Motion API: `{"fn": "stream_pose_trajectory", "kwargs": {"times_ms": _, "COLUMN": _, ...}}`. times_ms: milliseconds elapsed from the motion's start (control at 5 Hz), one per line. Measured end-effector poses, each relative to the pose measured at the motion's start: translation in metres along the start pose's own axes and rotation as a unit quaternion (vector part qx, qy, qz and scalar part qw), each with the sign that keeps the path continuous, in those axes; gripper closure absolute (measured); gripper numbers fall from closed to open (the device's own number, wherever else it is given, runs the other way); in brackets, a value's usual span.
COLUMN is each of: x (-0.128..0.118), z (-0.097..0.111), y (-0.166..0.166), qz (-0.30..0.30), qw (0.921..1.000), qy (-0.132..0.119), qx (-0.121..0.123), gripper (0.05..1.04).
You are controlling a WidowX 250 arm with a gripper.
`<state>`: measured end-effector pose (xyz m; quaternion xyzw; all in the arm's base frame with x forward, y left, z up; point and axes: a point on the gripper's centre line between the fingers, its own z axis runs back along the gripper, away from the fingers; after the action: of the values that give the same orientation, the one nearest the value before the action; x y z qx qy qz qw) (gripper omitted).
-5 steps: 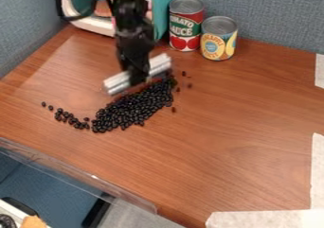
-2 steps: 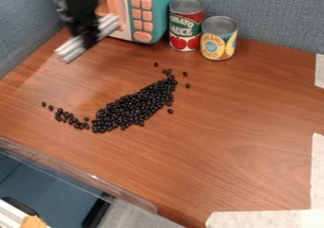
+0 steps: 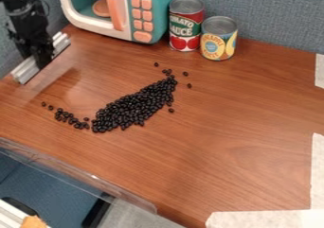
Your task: Sweep into pile
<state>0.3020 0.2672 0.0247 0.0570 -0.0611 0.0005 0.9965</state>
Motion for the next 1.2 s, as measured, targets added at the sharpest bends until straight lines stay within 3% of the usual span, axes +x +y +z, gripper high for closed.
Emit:
{"fn": "stream_pose_trajectory", "kwargs": {"times_ms": 400, "x": -0.036, "z": -0.024, "y": -0.006, "qz": 0.042, "qw": 0.9988, "qy": 0.026, "qx": 0.000, "gripper": 0.703}}
{"fn": "stream_pose_trajectory", "kwargs": {"times_ms": 600, "x": -0.049, "z": -0.024, "y": -0.013, "qz": 0.059, "qw": 0.9979, "qy": 0.024, "qx": -0.006, "gripper": 0.703}}
{"fn": "stream_pose_trajectory", "kwargs": {"times_ms": 800, "x": -0.064, "z": -0.022, "y": -0.025, "qz": 0.094, "qw": 0.9951, "qy": 0.027, "qx": -0.020, "gripper": 0.703}}
{"fn": "stream_pose_trajectory", "kwargs": {"times_ms": 1000, "x": -0.083, "z": -0.013, "y": -0.054, "qz": 0.143, "qw": 0.9877, "qy": 0.040, "qx": -0.049, "gripper": 0.703}}
{"fn": "stream_pose_trajectory", "kwargs": {"times_ms": 1200, "x": -0.080, "z": -0.010, "y": -0.094, "qz": 0.169, "qw": 0.9820, "qy": 0.041, "qx": -0.073, "gripper": 0.703}}
